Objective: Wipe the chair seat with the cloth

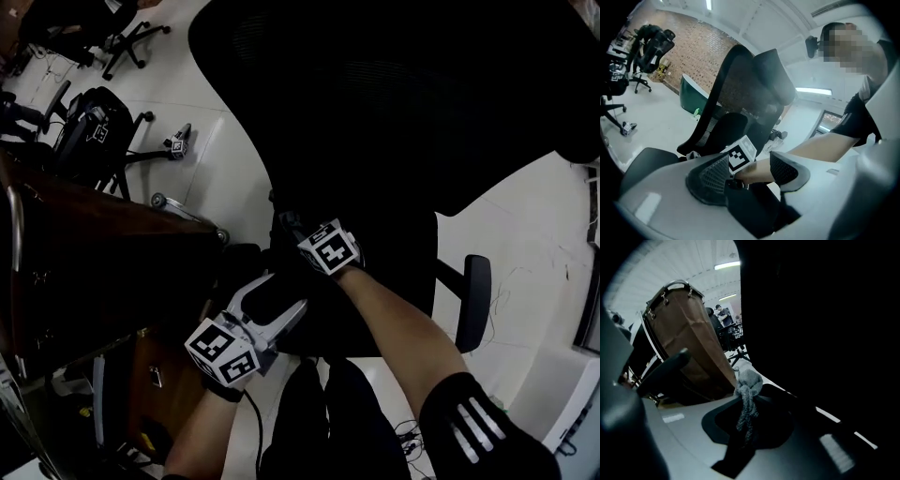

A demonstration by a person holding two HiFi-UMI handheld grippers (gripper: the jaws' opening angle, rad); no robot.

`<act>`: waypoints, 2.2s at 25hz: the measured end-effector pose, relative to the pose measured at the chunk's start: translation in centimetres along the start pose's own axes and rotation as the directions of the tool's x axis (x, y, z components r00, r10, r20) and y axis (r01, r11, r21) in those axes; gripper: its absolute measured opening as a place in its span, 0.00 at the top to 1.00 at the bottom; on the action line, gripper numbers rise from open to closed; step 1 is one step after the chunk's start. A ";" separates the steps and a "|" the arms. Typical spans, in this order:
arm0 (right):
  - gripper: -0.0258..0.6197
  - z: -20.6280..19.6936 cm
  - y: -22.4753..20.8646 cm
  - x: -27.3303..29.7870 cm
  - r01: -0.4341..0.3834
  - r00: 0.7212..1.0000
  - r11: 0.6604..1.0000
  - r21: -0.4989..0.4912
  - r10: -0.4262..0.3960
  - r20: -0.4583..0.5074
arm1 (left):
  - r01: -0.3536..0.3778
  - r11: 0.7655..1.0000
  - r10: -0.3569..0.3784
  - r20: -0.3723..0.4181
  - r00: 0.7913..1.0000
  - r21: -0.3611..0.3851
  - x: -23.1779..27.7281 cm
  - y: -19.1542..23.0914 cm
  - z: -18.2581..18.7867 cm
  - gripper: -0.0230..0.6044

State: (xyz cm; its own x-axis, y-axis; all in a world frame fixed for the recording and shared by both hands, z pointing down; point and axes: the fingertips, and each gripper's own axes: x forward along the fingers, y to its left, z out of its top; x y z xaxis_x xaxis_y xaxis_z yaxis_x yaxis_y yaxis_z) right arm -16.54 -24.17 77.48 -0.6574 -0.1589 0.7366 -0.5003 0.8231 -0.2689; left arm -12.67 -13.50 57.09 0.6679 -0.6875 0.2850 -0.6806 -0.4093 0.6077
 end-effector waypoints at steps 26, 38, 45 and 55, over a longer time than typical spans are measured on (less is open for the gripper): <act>0.88 -15.6 -16.1 -6.4 0.198 0.912 0.965 -0.171 -0.245 -0.330 | 0.069 0.998 -0.070 -0.068 0.995 -0.008 5.3 -2.9 -3.2 0.49; 0.88 -20.4 -22.8 -14.8 0.354 0.809 0.918 -0.182 -0.397 -0.434 | 0.100 0.995 -0.099 -0.084 0.992 0.010 6.5 -4.6 -3.1 0.49; 0.88 -11.8 -14.9 -10.3 0.261 0.954 0.959 0.109 -0.239 -0.179 | 0.055 0.998 -0.054 -0.069 0.996 0.011 3.9 -3.1 -2.9 0.49; 0.88 -5.8 3.0 3.2 -0.052 0.993 0.998 -0.035 0.049 -0.107 | -0.031 1.000 0.031 -0.052 0.998 -0.003 -0.4 -0.5 -4.0 0.49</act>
State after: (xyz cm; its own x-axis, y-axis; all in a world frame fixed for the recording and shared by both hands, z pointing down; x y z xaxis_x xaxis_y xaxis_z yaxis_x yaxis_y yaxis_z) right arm -16.91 -19.09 82.65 -0.6168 -0.0595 0.7849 -0.4452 0.8487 -0.2855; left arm -11.39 -10.64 59.69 0.6615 -0.6677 0.3415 -0.7000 -0.3862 0.6007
